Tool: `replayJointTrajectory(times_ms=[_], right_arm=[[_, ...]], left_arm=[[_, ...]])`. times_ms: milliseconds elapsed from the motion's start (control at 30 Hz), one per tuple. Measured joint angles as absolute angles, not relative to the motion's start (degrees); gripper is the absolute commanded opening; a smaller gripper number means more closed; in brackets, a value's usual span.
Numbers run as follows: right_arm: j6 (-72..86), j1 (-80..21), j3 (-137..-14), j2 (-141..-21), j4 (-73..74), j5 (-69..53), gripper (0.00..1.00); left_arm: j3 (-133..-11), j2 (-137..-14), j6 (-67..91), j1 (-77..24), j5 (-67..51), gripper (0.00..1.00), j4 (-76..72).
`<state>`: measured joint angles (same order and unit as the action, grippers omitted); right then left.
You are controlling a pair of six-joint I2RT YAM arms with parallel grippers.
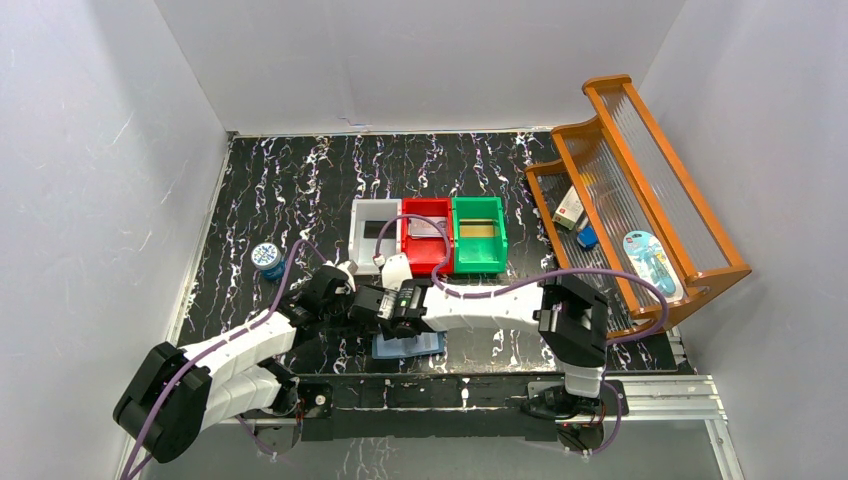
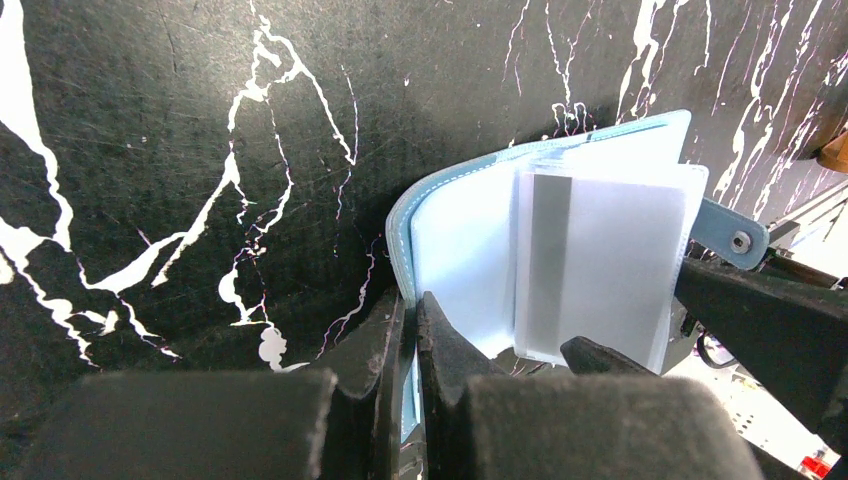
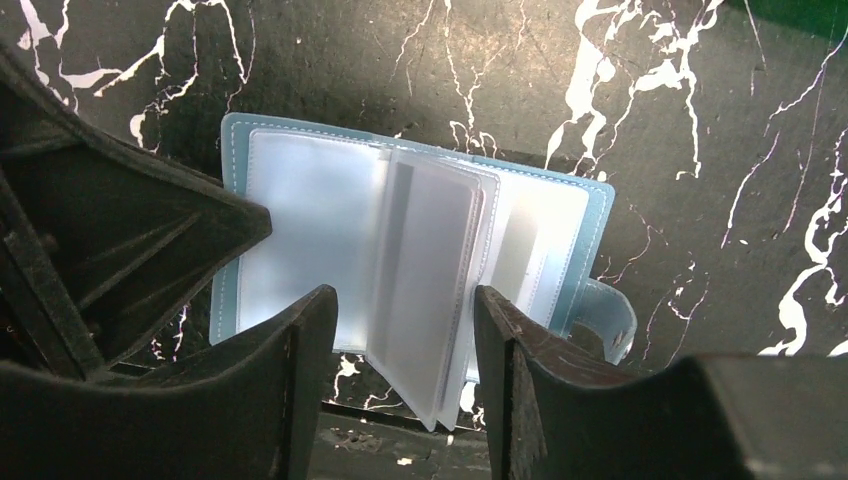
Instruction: Take the credit cards out of the card holder
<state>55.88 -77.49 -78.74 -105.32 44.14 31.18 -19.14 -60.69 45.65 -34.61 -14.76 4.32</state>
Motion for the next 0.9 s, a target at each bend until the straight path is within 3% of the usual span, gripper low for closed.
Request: replayJointTrajectory(times_ms=[367, 467, 667, 900], right_arm=[[56.0, -78.1, -78.4, -105.9, 43.7, 31.7, 0.63], [55.9, -78.1, -75.6, -104.4, 41.2, 31.0, 0.68], [57.0, -78.1, -70.4, -98.3, 37.3, 30.2, 0.78], [56.6, -78.0, -64.0, -89.4, 28.2, 27.1, 0.83]], left_arm=[[-19.1, -60.7, 45.6, -34.6, -14.8, 0.00, 4.3], [-19.1, -60.7, 45.6, -34.6, -14.8, 0.00, 4.3], [-19.1, -60.6, 45.6, -34.6, -14.8, 0.00, 4.4], [-19.1, -60.4, 45.6, -34.6, -14.7, 0.00, 4.8]])
